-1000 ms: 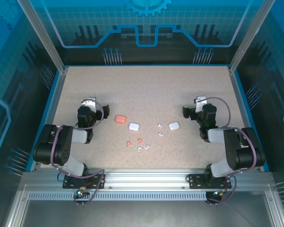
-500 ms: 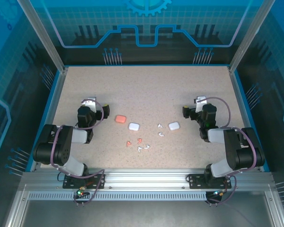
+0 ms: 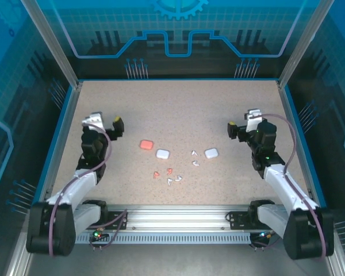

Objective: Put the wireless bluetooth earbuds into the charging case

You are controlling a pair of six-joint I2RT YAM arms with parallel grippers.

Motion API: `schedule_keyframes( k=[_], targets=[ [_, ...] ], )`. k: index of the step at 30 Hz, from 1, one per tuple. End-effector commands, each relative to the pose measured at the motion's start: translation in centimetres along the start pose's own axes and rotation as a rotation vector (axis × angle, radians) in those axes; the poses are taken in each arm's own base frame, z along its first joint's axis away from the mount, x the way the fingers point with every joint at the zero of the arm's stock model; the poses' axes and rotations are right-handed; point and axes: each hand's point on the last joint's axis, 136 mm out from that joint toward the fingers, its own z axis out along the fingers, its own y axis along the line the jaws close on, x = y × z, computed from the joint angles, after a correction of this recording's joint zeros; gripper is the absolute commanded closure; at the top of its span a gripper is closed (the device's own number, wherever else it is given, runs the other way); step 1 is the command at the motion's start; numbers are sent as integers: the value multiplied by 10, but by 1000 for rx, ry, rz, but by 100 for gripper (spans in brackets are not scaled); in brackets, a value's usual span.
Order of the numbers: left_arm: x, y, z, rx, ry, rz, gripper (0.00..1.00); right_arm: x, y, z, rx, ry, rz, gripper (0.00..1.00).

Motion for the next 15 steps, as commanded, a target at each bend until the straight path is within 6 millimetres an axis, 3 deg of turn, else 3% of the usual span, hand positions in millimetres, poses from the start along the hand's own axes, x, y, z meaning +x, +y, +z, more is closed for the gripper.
schedule_keyframes(
  k=[1,6,11,15],
  targets=[
    [7,18,-15,-132,163,-118,1,10,4,-18,-17,143,54,0],
    [3,-4,-31,-60,297,-302,1,-15,16,-35,-46,194,15,0],
    [18,-29,-42,72,395,-370,1,-37,61,-48,-244,190,-235,0],
    [35,-46,-49,164,469,-439,1,-24,99,-66,-465,242,-569,0]
  ],
)
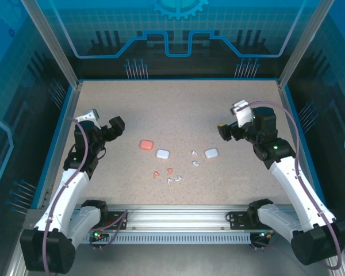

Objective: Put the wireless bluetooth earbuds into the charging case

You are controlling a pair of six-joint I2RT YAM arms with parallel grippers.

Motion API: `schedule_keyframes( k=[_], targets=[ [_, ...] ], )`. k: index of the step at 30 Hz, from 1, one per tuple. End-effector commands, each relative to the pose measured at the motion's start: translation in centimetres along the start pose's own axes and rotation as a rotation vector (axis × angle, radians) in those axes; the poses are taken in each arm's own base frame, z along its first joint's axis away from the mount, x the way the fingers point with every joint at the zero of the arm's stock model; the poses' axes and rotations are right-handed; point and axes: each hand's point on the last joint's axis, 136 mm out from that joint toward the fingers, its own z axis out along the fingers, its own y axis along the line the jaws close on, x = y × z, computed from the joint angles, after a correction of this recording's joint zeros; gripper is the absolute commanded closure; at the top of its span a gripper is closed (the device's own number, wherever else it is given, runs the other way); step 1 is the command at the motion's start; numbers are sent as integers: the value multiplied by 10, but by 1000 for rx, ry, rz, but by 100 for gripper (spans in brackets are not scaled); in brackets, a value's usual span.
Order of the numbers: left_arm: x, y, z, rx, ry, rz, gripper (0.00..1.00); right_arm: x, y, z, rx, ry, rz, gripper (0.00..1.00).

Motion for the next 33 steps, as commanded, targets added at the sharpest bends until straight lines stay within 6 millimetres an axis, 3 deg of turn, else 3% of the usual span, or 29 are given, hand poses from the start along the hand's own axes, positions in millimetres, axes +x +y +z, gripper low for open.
schedule_keyframes(
  k=[1,3,7,15,20,33],
  targets=[
    [34,-10,-4,92,141,-94,1,21,47,-10,-239,113,-346,0],
    [42,-11,-5,105,168,-98,1,31,64,-17,-350,164,-465,0],
    [51,-10,-8,113,195,-102,1,45,76,-21,-476,257,-571,0],
    [52,-13,-14,136,185,-70,1,94,81,-1,-599,491,-773,0],
    [54,-12,-14,134,184,-71,1,120,80,19,-630,573,-887,0],
    [59,-5,-12,111,186,-70,1,147,91,81,-679,556,-1019,0]
  ],
)
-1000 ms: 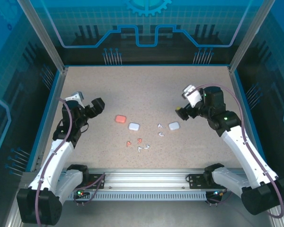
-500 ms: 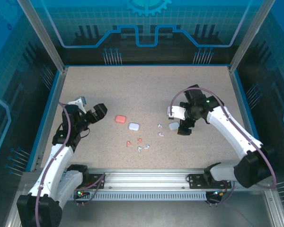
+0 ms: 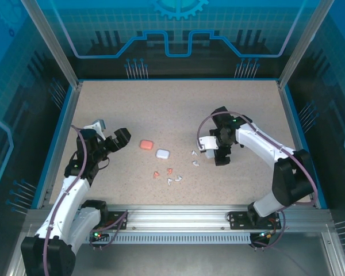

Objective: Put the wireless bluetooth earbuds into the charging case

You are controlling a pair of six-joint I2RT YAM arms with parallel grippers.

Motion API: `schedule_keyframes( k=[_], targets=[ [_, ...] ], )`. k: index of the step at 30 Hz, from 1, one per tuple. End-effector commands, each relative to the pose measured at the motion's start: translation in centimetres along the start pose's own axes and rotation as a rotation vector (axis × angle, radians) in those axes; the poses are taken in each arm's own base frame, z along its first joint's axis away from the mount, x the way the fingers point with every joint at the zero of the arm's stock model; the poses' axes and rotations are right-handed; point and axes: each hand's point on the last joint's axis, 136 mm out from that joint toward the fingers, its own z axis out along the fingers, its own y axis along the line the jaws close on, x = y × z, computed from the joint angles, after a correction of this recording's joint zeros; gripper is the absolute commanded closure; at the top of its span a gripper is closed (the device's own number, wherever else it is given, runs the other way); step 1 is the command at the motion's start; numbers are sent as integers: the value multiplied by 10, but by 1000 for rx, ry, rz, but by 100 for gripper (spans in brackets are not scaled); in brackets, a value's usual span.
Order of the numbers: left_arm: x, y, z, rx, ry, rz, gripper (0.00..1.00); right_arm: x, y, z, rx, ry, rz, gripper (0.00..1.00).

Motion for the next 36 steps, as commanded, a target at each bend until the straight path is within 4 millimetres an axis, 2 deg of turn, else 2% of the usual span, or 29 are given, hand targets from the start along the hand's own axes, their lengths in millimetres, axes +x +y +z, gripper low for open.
schedule_keyframes(
  k=[1,8,14,22,32,36],
  targets=[
    [6,1,0,2,14,3,1,-3,-3,19,-11,3,-70,0],
    [5,0,4,9,18,1,1,1,-2,48,-80,33,-84,0],
    [2,0,7,4,11,-3,1,6,-5,66,-84,55,-76,2],
    [0,0,7,-6,20,20,1,11,-10,76,-100,68,-63,9],
    [1,1,7,-12,23,26,1,17,-15,81,-118,78,-39,26],
    [1,1,6,-11,25,26,1,18,-15,85,-131,78,-30,29]
  ],
)
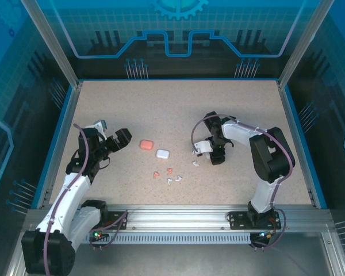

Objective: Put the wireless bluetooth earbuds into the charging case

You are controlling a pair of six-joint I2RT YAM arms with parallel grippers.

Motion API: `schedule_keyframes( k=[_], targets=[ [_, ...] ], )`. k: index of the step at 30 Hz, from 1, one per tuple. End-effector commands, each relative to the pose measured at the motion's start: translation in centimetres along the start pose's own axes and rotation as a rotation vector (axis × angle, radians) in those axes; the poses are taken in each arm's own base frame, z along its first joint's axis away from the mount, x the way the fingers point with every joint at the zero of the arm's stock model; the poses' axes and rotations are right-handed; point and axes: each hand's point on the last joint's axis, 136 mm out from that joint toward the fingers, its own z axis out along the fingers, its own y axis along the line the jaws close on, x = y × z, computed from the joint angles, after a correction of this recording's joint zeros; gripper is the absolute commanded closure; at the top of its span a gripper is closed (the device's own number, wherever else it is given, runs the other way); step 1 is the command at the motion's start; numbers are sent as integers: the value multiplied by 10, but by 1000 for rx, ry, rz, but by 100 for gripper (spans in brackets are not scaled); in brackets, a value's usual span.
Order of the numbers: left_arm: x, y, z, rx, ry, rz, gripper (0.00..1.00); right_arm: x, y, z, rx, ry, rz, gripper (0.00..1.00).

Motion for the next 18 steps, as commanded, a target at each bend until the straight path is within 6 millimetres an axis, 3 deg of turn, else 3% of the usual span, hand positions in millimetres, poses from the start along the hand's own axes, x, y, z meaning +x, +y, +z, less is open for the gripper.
schedule_keyframes(
  k=[1,9,18],
  targets=[
    [-4,-6,-3,10,-8,31,1,4,-11,6,9,0,20,30],
    [-4,-6,-3,11,-4,34,1,3,-11,10,-3,-9,39,38],
    [-11,-12,-11,8,-21,81,1,0,-16,-2,44,-49,66,47]
  ],
)
